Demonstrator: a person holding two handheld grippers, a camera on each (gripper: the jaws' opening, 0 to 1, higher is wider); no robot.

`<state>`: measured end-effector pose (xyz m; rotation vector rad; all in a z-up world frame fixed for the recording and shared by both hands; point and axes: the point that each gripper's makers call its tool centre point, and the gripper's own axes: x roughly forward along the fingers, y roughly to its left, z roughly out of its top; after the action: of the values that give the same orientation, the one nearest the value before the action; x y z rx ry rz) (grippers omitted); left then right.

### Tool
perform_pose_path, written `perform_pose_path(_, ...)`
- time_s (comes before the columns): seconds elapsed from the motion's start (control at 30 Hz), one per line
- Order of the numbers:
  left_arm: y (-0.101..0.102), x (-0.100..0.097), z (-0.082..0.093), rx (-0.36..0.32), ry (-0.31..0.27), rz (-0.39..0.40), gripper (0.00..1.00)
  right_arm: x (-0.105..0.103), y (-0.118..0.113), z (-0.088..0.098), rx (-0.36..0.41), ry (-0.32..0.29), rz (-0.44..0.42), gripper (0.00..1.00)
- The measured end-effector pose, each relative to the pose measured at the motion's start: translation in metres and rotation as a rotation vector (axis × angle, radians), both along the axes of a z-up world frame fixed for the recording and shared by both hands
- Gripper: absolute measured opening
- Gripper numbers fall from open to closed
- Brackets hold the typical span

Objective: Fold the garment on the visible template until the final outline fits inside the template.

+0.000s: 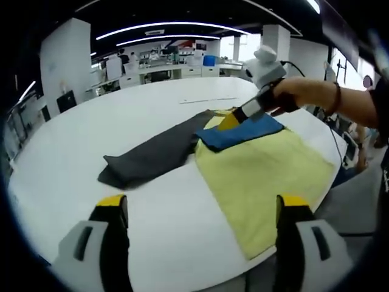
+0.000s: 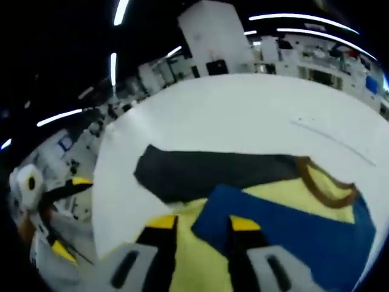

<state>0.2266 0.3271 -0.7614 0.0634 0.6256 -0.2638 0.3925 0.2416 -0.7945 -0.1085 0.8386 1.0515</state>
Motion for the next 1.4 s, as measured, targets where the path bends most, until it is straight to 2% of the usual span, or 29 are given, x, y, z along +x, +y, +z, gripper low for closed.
perform_pose_path(0.07,0.003,0.0,0.0,0.006,0.003,0.002,0.99,0.004,-0.003,0.002,0.006,-0.016,-0.001,0.52)
perform_pose_path(0.23,0.014,0.005,0.002,0.01,0.001,0.016,0.99,0.006,-0.012,0.013,0.022,-0.049,0.018,0.73)
perform_pose_path(0.27,0.018,0.006,0.002,0.014,0.003,0.019,0.99,-0.002,-0.015,0.021,0.036,-0.066,0.027,0.77)
perform_pose_path(0.33,0.024,0.008,0.001,0.023,0.006,0.024,0.99,-0.002,-0.019,0.025,0.044,-0.07,0.026,0.86)
perform_pose_path(0.53,0.05,0.015,0.001,0.041,0.005,0.075,0.99,-0.008,-0.037,0.034,0.039,-0.102,0.039,0.98)
perform_pose_path(0.7,0.074,0.022,0.005,0.039,-0.016,0.117,0.97,-0.013,-0.062,0.04,0.04,-0.129,0.051,0.99)
perform_pose_path(0.8,0.082,0.023,0.007,0.063,-0.029,0.132,0.95,-0.018,-0.08,0.043,0.027,-0.143,0.057,0.99)
perform_pose_path(1.03,0.104,0.028,0.007,0.067,-0.048,0.191,0.86,-0.024,-0.119,0.052,0.02,-0.182,0.035,0.99)
perform_pose_path(1.23,0.123,0.037,0.01,0.056,-0.086,0.281,0.7,-0.031,-0.14,0.055,0.013,-0.201,0.023,0.99)
perform_pose_path(1.33,0.13,0.041,0.009,0.06,-0.091,0.311,0.61,-0.037,-0.15,0.055,-0.002,-0.216,0.017,0.99)
perform_pose_path(1.4,0.136,0.043,0.006,0.061,-0.088,0.33,0.55,-0.039,-0.154,0.058,0.015,-0.214,0.005,0.99)
